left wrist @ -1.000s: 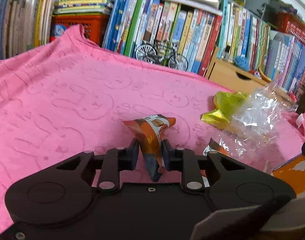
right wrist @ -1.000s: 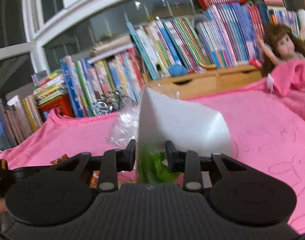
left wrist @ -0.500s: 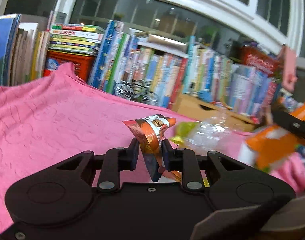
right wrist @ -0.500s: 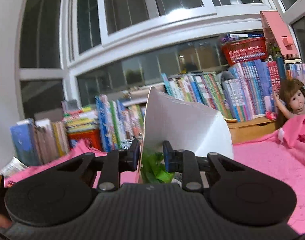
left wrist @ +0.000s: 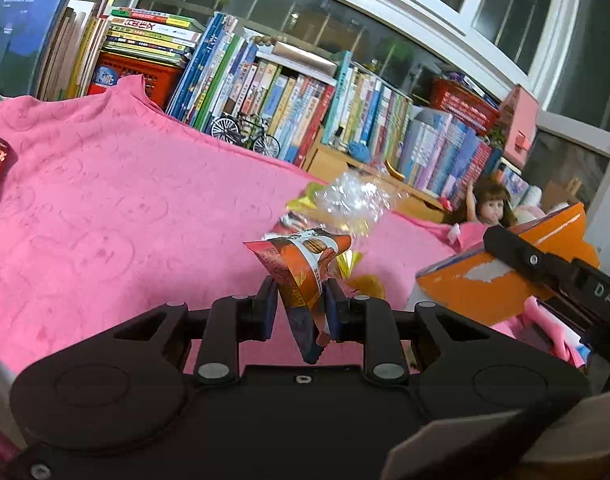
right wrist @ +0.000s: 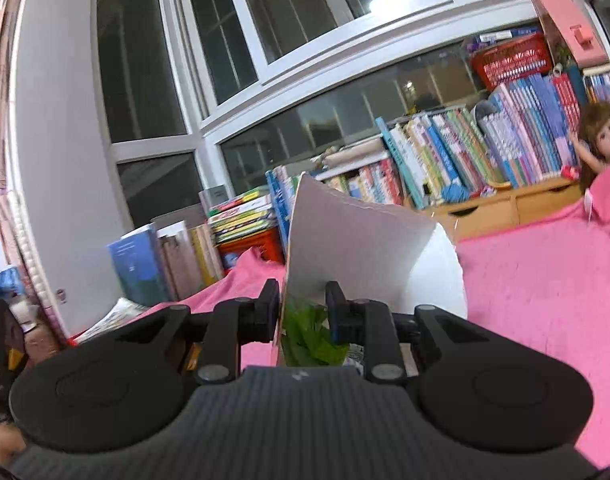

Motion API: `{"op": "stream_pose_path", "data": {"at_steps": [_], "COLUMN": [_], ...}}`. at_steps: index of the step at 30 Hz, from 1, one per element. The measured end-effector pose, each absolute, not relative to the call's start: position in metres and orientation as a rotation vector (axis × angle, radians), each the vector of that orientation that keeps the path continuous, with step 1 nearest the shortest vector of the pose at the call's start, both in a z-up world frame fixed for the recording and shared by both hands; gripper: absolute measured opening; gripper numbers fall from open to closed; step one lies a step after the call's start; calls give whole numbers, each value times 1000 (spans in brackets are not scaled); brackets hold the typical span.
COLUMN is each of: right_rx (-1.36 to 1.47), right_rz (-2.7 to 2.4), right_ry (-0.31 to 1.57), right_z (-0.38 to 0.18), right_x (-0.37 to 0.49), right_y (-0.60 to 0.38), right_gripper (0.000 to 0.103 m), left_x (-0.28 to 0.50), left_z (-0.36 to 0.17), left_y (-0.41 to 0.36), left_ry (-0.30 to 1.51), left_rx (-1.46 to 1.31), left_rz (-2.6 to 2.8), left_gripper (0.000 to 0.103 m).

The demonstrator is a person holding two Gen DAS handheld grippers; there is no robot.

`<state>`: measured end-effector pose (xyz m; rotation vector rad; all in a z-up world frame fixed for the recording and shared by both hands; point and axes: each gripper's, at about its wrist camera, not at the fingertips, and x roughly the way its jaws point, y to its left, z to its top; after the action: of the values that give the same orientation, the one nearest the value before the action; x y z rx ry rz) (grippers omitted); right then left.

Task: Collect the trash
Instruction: 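Carry the snack wrapper and paper bag in both grippers over the white bin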

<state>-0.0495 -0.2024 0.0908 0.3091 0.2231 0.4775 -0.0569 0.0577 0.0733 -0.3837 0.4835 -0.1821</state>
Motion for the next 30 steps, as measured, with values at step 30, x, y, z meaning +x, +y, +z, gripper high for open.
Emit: {"op": "stream_pose_path", "data": {"at_steps": [30], "right_rx": [323], "right_rz": [550], "right_ry": [779], "right_z": [-56], "right_x": [-130], "right_y": [-170], "right_gripper": [29], "left_x": [-117], "left_z": [-60], "left_y": [19], "left_ry": [1021], "left_rx": [-98], "left_rz": [-182], "left_gripper": [25]}}
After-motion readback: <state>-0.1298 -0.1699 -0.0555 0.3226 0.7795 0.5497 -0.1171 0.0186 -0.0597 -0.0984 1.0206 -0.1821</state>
